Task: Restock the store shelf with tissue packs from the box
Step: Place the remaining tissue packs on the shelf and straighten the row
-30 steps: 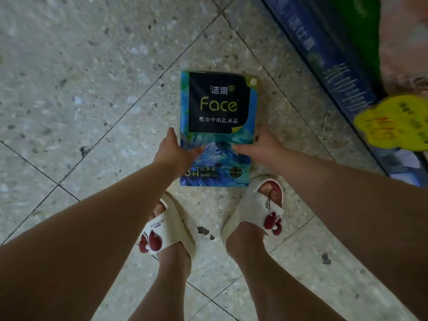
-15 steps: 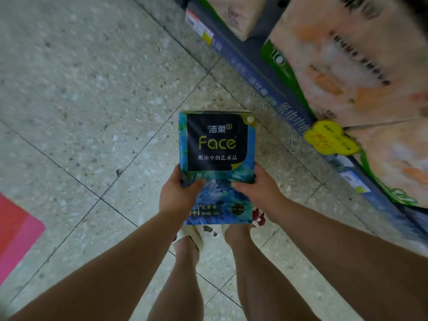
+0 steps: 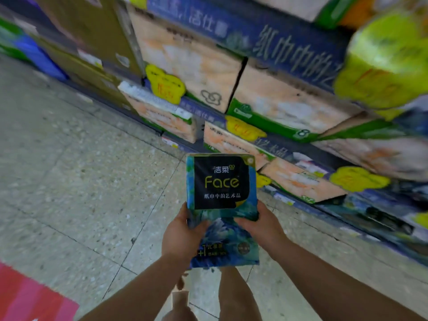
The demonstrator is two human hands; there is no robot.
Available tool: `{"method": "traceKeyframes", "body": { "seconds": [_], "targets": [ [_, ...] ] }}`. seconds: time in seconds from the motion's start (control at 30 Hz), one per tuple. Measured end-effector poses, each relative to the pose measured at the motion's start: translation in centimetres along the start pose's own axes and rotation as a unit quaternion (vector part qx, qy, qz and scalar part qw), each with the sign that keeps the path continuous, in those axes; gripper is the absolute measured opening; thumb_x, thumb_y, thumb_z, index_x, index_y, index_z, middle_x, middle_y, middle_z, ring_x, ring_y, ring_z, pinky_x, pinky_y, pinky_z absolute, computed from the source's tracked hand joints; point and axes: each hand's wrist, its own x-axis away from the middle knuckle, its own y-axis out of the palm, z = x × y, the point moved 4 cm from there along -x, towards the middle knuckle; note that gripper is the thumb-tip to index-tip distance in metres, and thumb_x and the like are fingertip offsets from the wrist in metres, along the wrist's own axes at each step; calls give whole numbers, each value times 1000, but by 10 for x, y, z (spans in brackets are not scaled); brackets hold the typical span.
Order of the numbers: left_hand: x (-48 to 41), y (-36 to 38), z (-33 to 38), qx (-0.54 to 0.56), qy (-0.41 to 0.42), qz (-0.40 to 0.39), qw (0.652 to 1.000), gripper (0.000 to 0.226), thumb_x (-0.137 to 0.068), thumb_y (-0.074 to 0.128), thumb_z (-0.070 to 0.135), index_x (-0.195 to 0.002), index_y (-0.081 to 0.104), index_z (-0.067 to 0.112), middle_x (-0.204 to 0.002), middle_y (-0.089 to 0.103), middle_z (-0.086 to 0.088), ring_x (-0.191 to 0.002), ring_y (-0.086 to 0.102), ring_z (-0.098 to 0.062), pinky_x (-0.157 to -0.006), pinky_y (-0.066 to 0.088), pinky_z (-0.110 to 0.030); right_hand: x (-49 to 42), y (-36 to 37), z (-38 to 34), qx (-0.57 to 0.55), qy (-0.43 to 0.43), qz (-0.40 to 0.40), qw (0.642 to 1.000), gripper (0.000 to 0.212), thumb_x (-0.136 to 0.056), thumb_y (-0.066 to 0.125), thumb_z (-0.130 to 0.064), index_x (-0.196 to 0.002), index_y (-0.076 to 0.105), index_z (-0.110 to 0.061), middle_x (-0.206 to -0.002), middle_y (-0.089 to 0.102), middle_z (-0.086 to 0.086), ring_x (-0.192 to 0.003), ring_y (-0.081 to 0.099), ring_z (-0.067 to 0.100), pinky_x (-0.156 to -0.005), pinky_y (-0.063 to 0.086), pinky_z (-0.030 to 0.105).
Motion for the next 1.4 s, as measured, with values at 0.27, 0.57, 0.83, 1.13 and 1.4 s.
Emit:
{"method": "traceKeyframes", "body": {
  "seconds": [0.27, 0.57, 0.83, 1.13, 1.4],
  "targets": [
    [75, -16, 87, -194, 167, -52, 965, 42, -82, 65, 46, -118, 56, 28, -104, 70, 1, -92, 66, -22, -70, 51, -30, 129, -62, -3, -71, 18, 137, 988, 43, -81, 72, -33, -118, 58, -19, -112, 66, 5, -103, 63, 24, -86, 51, 34],
    [192, 41, 166, -280, 380, -132, 872, 37, -81, 67, 39, -116, 62, 28, -111, 71, -3, -105, 63, -26, -73, 45, -29, 285, -122, 55, -189, 64, 312, 929, 27, -81, 72, -26, -100, 53, -22, -105, 68, 3, -87, 62, 18, -55, 41, 17],
    [305, 129, 205, -345, 463, -196, 792, 30, -80, 66, 49, -102, 65, 28, -106, 71, -1, -100, 64, -24, -68, 42, -29, 388, -171, 142, -261, 123, 405, 868, 36, -71, 78, -34, -101, 63, -20, -107, 71, 7, -99, 67, 25, -87, 54, 37],
    [479, 273, 203, -351, 539, -227, 731, 30, -78, 65, 53, -93, 62, 27, -84, 66, 3, -82, 61, -21, -61, 42, -30, 531, -243, 295, -298, 141, 491, 806, 32, -72, 76, -39, -95, 60, -24, -102, 71, 0, -97, 66, 23, -84, 51, 30],
    [629, 375, 195, -332, 603, -258, 678, 35, -78, 64, 53, -100, 63, 26, -93, 68, 6, -89, 62, -18, -68, 46, -33, 660, -296, 405, -256, 164, 570, 763, 39, -71, 73, -47, -99, 60, -23, -100, 69, -5, -93, 65, 19, -81, 52, 32]
  ]
}}
